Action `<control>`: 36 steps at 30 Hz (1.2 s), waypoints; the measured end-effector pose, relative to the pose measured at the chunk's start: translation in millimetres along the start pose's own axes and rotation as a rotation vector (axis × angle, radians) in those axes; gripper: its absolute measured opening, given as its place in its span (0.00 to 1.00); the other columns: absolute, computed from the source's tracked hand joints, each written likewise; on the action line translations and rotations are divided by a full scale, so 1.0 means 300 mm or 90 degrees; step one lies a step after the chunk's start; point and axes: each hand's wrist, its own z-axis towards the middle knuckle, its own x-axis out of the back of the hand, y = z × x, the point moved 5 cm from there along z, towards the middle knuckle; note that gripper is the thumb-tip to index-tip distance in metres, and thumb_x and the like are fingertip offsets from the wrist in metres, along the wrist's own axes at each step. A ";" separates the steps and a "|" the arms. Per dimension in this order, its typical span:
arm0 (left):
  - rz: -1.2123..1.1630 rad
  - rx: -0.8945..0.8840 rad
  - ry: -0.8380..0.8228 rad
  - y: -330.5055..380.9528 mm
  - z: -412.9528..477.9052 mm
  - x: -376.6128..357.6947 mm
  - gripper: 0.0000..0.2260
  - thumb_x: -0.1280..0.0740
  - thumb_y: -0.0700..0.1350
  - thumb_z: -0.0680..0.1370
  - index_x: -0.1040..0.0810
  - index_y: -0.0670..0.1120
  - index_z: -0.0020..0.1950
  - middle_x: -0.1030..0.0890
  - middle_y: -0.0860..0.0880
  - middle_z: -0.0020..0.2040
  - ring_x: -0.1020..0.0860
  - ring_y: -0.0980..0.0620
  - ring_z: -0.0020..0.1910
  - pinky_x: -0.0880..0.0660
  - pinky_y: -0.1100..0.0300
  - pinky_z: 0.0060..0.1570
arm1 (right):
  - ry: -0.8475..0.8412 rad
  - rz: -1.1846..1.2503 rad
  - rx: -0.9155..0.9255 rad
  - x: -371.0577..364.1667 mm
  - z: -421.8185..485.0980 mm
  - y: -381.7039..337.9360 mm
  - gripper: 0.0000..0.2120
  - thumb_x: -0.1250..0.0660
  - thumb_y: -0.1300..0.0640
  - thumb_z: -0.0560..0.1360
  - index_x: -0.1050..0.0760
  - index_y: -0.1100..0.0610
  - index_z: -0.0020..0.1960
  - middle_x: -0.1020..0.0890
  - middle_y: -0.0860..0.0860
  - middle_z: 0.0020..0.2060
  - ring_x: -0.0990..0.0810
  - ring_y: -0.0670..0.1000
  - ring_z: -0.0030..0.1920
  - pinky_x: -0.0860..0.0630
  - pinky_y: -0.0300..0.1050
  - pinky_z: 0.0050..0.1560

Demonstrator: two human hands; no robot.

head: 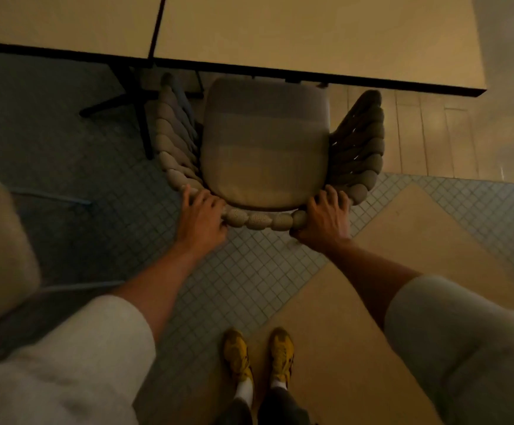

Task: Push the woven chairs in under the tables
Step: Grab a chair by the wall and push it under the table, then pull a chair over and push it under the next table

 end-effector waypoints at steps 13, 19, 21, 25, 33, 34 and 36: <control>-0.127 0.103 -0.190 0.221 -0.469 0.301 0.32 0.37 0.59 0.81 0.38 0.47 0.81 0.27 0.45 0.75 0.29 0.44 0.73 0.30 0.47 0.68 | -0.230 0.212 0.080 0.252 -0.327 -0.099 0.37 0.30 0.40 0.77 0.37 0.52 0.80 0.32 0.57 0.77 0.29 0.59 0.74 0.27 0.55 0.71; -0.102 0.119 -0.155 0.218 -0.588 0.447 0.32 0.37 0.58 0.81 0.38 0.47 0.82 0.31 0.46 0.78 0.34 0.44 0.77 0.33 0.46 0.71 | -0.221 0.117 0.189 0.358 -0.411 -0.108 0.28 0.33 0.41 0.78 0.29 0.51 0.75 0.23 0.54 0.70 0.24 0.58 0.69 0.25 0.55 0.67; -0.089 0.128 -0.146 0.228 -0.636 0.487 0.32 0.37 0.59 0.82 0.40 0.48 0.82 0.34 0.47 0.80 0.37 0.45 0.79 0.36 0.46 0.74 | -0.195 0.081 0.219 0.386 -0.469 -0.111 0.29 0.34 0.38 0.77 0.29 0.49 0.74 0.24 0.52 0.70 0.24 0.58 0.68 0.26 0.58 0.69; -0.112 0.160 -0.150 0.230 -0.737 0.513 0.33 0.39 0.61 0.82 0.41 0.49 0.83 0.38 0.48 0.82 0.42 0.45 0.81 0.40 0.45 0.76 | -0.155 0.027 0.278 0.456 -0.557 -0.154 0.31 0.35 0.33 0.76 0.28 0.47 0.73 0.22 0.50 0.68 0.23 0.57 0.67 0.26 0.58 0.67; -0.139 0.279 -0.131 0.060 -0.977 0.519 0.33 0.39 0.62 0.82 0.40 0.50 0.83 0.40 0.49 0.83 0.43 0.45 0.82 0.42 0.45 0.77 | -0.158 -0.050 0.380 0.584 -0.602 -0.402 0.26 0.36 0.34 0.77 0.26 0.44 0.70 0.21 0.47 0.63 0.23 0.54 0.63 0.27 0.58 0.65; -0.142 0.292 -0.129 0.029 -1.005 0.519 0.32 0.39 0.62 0.82 0.40 0.50 0.83 0.40 0.49 0.83 0.43 0.44 0.82 0.42 0.45 0.77 | -0.163 -0.053 0.395 0.593 -0.605 -0.448 0.25 0.36 0.34 0.77 0.26 0.45 0.70 0.21 0.47 0.63 0.23 0.54 0.64 0.28 0.59 0.66; -0.140 0.316 -0.124 -0.042 -1.064 0.524 0.32 0.39 0.62 0.82 0.39 0.50 0.83 0.39 0.48 0.83 0.42 0.44 0.82 0.42 0.45 0.77 | -0.158 -0.065 0.412 0.606 -0.613 -0.544 0.27 0.35 0.33 0.77 0.25 0.46 0.71 0.22 0.49 0.66 0.24 0.55 0.66 0.29 0.60 0.67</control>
